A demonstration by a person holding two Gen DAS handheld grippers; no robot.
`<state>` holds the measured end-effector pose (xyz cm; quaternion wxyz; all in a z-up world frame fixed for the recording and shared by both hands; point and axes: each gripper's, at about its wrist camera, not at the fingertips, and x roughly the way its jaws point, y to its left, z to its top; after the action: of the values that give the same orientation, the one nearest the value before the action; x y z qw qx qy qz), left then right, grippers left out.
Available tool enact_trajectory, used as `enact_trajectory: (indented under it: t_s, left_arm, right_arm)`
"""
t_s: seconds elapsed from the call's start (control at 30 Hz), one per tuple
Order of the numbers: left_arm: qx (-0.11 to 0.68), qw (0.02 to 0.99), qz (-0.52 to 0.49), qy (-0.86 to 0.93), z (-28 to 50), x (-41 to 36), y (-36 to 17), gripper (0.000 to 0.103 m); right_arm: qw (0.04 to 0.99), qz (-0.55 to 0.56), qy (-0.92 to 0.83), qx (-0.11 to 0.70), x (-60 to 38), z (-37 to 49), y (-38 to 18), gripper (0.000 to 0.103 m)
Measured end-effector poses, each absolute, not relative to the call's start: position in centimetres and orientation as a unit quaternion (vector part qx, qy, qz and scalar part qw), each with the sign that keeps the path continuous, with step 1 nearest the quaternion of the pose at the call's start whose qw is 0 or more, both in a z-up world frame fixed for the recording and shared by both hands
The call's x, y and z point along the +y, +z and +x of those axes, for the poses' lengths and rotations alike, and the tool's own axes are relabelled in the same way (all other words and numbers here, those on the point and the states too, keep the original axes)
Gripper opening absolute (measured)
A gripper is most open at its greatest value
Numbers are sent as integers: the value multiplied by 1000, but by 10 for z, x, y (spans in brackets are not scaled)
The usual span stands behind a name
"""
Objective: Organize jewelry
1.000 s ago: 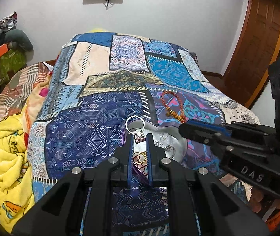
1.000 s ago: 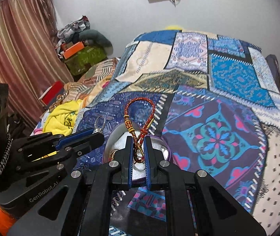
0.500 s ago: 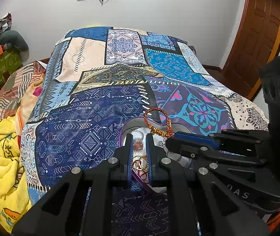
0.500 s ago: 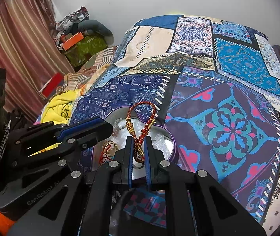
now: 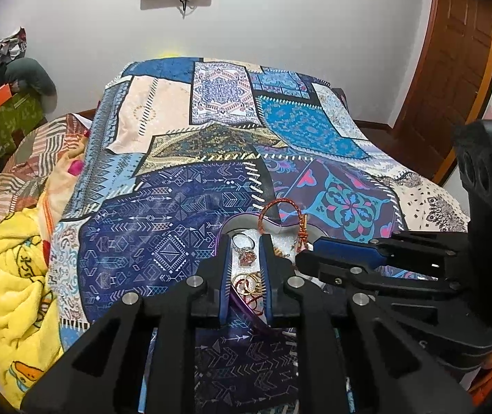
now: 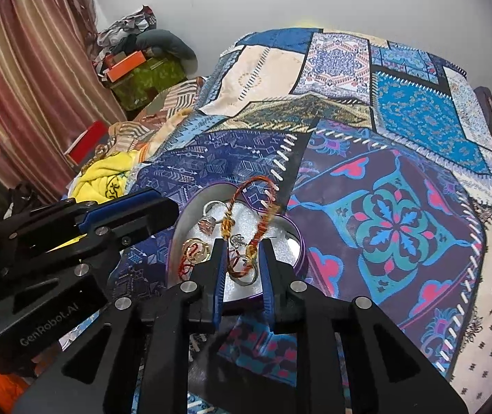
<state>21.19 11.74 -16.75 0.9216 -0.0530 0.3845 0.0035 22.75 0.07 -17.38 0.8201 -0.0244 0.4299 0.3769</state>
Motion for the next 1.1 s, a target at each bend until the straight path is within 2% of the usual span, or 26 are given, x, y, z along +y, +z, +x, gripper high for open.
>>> enact_trajectory:
  t_s: [0.33, 0.57, 0.6, 0.63, 0.7, 0.77, 0.83, 0.9, 0.97, 1.0, 1.03, 1.1]
  left_arm:
    - [329, 942, -59, 22, 171, 118, -109, 16]
    - [231, 971, -58, 25, 109, 107, -31, 17]
    - [212, 975, -55, 25, 96, 103, -18, 22]
    - [195, 979, -52, 26, 85, 99, -8, 32]
    - [163, 985, -47, 28, 64, 93, 8, 42]
    - [132, 990, -38, 34, 41, 84, 23, 47]
    - [109, 993, -36, 40, 20, 79, 34, 57]
    - [94, 994, -40, 43, 4, 76, 40, 64]
    - [86, 994, -43, 48, -9, 76, 44, 78]
    - [81, 994, -44, 52, -14, 76, 45, 89]
    - [70, 995, -45, 58, -21, 76, 45, 92]
    - [64, 995, -43, 67, -28, 77, 45, 93]
  right_arm:
    - [853, -7, 372, 365, -25, 199, -110, 17]
    - [896, 8, 369, 248, -59, 142, -28, 17]
    - [901, 12, 368, 227, -65, 131, -15, 17]
    - [907, 14, 367, 206, -71, 118, -3, 17]
    - [915, 18, 363, 174, -79, 98, 12, 19]
    - [923, 22, 355, 143, -86, 78, 24, 30]
    - [932, 24, 341, 120, -91, 62, 31, 51]
    - [941, 22, 324, 98, -95, 48, 36, 59]
    - [945, 18, 313, 87, -96, 39, 38, 65]
    - [947, 19, 310, 85, -96, 37, 38, 72]
    - [947, 21, 309, 86, -97, 35, 37, 79]
    - [949, 24, 304, 86, -97, 33, 34, 86]
